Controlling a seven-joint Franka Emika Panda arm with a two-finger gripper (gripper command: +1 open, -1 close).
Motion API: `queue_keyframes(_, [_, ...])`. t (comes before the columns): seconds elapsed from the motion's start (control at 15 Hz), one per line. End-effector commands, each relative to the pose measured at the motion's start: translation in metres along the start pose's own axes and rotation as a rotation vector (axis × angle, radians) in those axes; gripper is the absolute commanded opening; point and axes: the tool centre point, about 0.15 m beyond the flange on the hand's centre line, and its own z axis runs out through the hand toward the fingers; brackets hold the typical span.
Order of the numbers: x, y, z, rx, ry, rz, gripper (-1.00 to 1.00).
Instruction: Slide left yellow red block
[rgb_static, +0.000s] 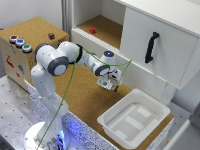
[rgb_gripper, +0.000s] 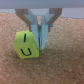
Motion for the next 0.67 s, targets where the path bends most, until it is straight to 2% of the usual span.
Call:
queue_keyframes(0.0, [0.003, -0.047, -0.002, 0.011, 0.028, 0.023, -1.0])
queue_keyframes(0.33, [-0.005, -0.084, -0.009, -0.018, 0.008, 0.02, -1.0])
queue_keyframes(0.6, [-0.007, -0.122, -0.014, -0.003, 0.005, 0.026, -1.0])
